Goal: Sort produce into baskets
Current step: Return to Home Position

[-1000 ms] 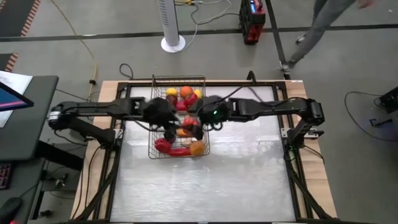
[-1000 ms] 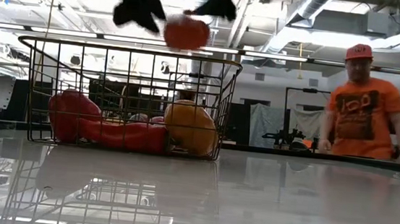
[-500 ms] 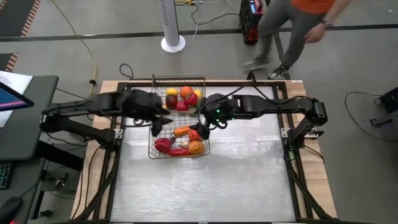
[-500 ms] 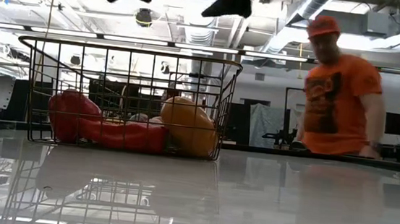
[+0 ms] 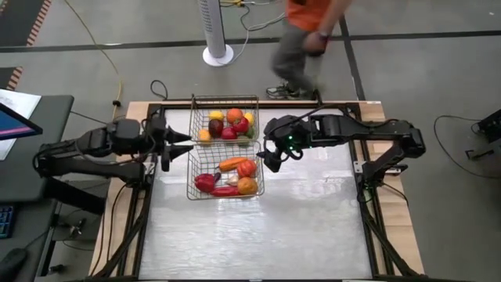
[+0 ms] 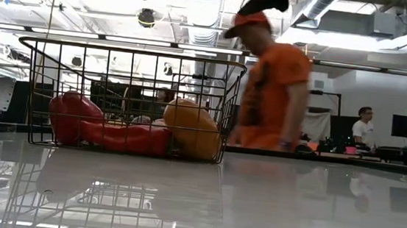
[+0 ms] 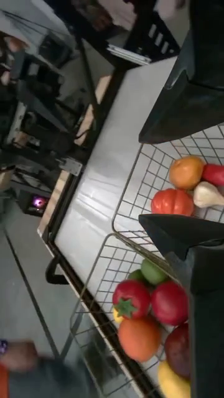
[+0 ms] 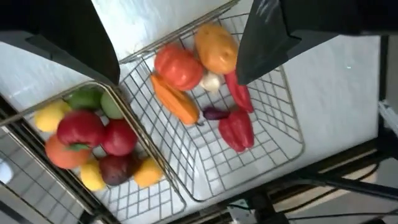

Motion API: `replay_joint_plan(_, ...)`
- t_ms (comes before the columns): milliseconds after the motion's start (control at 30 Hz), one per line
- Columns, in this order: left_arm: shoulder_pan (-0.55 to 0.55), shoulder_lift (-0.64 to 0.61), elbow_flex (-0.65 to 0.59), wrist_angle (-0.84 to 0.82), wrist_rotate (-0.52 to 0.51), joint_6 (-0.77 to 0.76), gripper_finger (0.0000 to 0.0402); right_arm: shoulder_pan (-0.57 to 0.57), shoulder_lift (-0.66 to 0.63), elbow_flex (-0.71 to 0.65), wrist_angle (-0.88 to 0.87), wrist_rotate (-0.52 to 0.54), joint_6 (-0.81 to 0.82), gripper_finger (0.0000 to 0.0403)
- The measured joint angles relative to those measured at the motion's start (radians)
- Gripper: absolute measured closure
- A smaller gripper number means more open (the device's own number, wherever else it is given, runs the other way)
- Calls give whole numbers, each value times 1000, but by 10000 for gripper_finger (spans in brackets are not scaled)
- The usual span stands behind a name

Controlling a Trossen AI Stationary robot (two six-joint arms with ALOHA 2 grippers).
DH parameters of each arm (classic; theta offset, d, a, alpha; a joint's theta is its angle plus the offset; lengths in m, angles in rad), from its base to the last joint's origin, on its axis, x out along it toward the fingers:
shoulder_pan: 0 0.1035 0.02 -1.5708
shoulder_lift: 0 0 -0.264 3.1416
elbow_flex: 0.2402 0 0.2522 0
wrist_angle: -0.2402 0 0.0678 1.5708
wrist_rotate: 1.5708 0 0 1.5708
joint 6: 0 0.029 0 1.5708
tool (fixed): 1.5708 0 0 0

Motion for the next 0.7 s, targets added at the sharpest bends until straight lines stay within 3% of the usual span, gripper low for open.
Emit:
replay_joint_plan(233,0,-139,-88,37,-19,-85,219,0,-100,-186,57,14,63,69)
replay_joint_plan(567,0,-246,-91,60,-108,-45,219,-17,-411,-574,347,14,197,72)
replay_joint_plan(700,0,-273,-114,41,-176,-32,219,-17,-521,-695,387,19,217,72)
